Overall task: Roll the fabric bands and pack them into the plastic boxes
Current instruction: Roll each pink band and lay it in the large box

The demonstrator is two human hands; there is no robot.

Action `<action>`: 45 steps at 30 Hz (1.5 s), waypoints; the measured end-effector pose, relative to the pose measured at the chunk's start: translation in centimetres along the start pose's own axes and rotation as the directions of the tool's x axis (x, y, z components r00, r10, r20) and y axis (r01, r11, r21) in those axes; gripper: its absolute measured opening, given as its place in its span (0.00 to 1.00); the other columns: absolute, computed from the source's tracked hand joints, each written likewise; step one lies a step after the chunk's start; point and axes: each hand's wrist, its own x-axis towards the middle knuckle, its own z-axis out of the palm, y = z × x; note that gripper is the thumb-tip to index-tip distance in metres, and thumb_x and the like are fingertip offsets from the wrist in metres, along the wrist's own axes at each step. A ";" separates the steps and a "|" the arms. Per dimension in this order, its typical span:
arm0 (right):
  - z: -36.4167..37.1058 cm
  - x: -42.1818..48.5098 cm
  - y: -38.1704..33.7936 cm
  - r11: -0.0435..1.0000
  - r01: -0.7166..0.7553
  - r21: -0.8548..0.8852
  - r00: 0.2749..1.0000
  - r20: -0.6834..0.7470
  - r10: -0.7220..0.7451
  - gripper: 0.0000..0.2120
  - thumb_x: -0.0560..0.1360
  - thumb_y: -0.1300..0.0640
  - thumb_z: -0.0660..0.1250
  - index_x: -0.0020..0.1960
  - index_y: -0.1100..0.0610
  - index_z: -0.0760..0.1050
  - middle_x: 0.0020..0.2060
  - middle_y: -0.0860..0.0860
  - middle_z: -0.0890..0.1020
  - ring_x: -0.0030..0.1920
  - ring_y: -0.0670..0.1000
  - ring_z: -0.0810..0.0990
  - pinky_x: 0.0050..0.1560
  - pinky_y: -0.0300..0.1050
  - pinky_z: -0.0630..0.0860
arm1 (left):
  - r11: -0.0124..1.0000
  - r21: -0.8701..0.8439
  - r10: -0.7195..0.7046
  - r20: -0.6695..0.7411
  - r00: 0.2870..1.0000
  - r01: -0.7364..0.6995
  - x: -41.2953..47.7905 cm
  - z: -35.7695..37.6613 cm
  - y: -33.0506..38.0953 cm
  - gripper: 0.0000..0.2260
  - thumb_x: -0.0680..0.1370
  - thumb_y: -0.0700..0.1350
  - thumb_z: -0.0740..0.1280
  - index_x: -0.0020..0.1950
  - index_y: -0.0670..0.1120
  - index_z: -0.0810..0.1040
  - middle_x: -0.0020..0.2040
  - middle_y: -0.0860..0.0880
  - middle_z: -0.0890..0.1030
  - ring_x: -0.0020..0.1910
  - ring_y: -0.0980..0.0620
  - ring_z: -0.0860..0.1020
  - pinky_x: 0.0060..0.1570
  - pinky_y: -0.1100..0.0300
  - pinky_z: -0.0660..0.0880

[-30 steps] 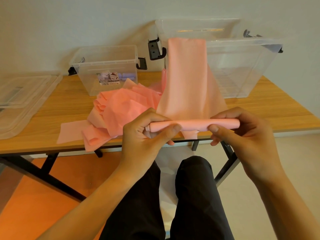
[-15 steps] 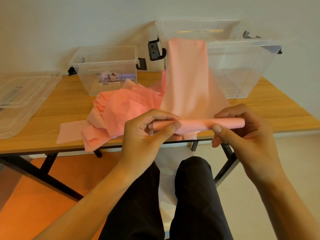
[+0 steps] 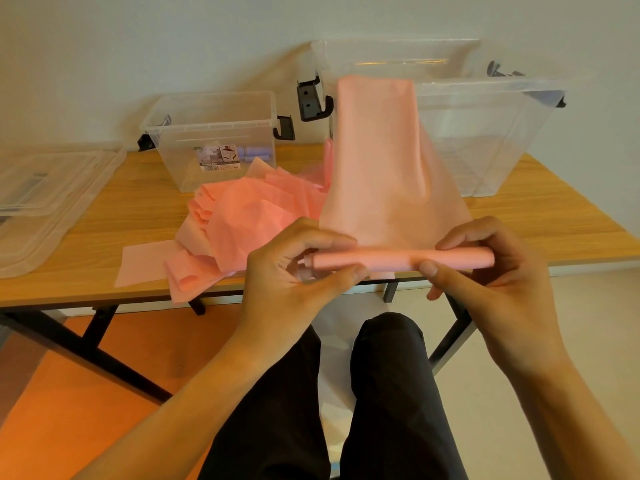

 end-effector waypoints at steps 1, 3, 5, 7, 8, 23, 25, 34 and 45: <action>0.0 -0.2 0.0 1.000 -0.009 0.000 1.000 0.011 0.009 0.11 0.67 0.61 0.76 0.47 0.58 0.78 0.39 0.54 0.82 0.34 0.54 0.82 0.36 0.42 0.81 | 1.000 0.012 0.009 0.010 1.000 -0.009 -0.1 0.0 0.0 0.12 0.70 0.36 0.77 0.53 0.38 0.83 0.49 0.47 0.81 0.52 0.49 0.81 0.47 0.60 0.80; -0.1 -0.4 0.1 1.000 -0.019 0.011 0.999 0.031 0.019 0.12 0.66 0.62 0.77 0.47 0.54 0.80 0.41 0.52 0.83 0.35 0.55 0.82 0.37 0.43 0.82 | 0.999 0.034 0.020 0.023 1.000 -0.021 -0.2 0.0 -0.1 0.13 0.70 0.36 0.77 0.53 0.38 0.83 0.49 0.48 0.81 0.52 0.49 0.81 0.45 0.63 0.80; -0.2 -0.6 0.1 0.999 -0.031 0.017 0.999 0.040 0.030 0.12 0.67 0.62 0.76 0.48 0.54 0.80 0.42 0.51 0.83 0.36 0.55 0.82 0.38 0.43 0.82 | 1.000 0.024 0.011 0.020 1.000 -0.011 -0.4 -0.1 -0.2 0.11 0.71 0.37 0.77 0.52 0.40 0.83 0.47 0.50 0.81 0.50 0.48 0.81 0.43 0.56 0.82; -0.3 -0.6 0.1 0.999 -0.039 0.012 0.998 0.054 0.038 0.12 0.68 0.63 0.75 0.50 0.57 0.80 0.43 0.51 0.84 0.37 0.54 0.83 0.38 0.43 0.82 | 1.000 0.019 -0.005 0.008 1.000 0.005 -0.5 -0.2 -0.3 0.09 0.73 0.38 0.76 0.51 0.39 0.83 0.46 0.50 0.81 0.48 0.46 0.82 0.42 0.50 0.83; -0.3 -0.6 0.0 0.999 -0.043 0.013 0.997 0.059 0.042 0.12 0.68 0.63 0.75 0.51 0.58 0.80 0.43 0.51 0.84 0.37 0.53 0.83 0.38 0.43 0.82 | 1.000 0.018 -0.016 0.001 1.000 0.016 -0.6 -0.2 -0.3 0.08 0.73 0.38 0.75 0.51 0.39 0.83 0.45 0.50 0.81 0.47 0.46 0.82 0.42 0.50 0.83; 0.1 -0.2 -0.4 0.996 -0.059 -0.067 0.998 -0.020 0.058 0.13 0.71 0.49 0.70 0.43 0.60 0.79 0.31 0.53 0.81 0.31 0.53 0.80 0.38 0.38 0.78 | 0.989 -0.124 -0.088 -0.012 0.996 0.086 -0.4 0.6 0.4 0.07 0.72 0.36 0.73 0.49 0.42 0.83 0.46 0.45 0.83 0.44 0.45 0.86 0.38 0.55 0.83; 0.1 -0.1 -0.3 0.997 -0.053 -0.064 0.999 0.006 0.054 0.12 0.72 0.51 0.71 0.46 0.60 0.79 0.36 0.53 0.81 0.33 0.55 0.80 0.38 0.42 0.80 | 0.988 -0.112 -0.110 -0.019 0.994 0.107 -0.6 0.7 0.3 0.06 0.73 0.37 0.73 0.48 0.43 0.83 0.45 0.46 0.84 0.41 0.46 0.86 0.39 0.51 0.84; 0.0 0.0 0.0 0.996 -0.070 -0.049 0.996 0.049 0.072 0.10 0.70 0.56 0.73 0.48 0.61 0.81 0.38 0.55 0.84 0.33 0.55 0.82 0.37 0.48 0.82 | 0.980 -0.117 -0.161 -0.017 0.987 0.158 -0.5 0.7 0.9 0.07 0.72 0.39 0.73 0.49 0.42 0.82 0.42 0.49 0.85 0.38 0.48 0.85 0.37 0.57 0.82; 0.2 0.1 0.0 0.996 -0.080 0.031 0.995 0.065 0.078 0.15 0.69 0.51 0.77 0.51 0.57 0.81 0.44 0.53 0.83 0.35 0.53 0.82 0.37 0.44 0.82 | 0.994 -0.046 -0.105 -0.043 0.994 0.103 -0.6 0.7 0.9 0.07 0.73 0.37 0.74 0.50 0.42 0.84 0.36 0.51 0.84 0.26 0.52 0.79 0.26 0.62 0.75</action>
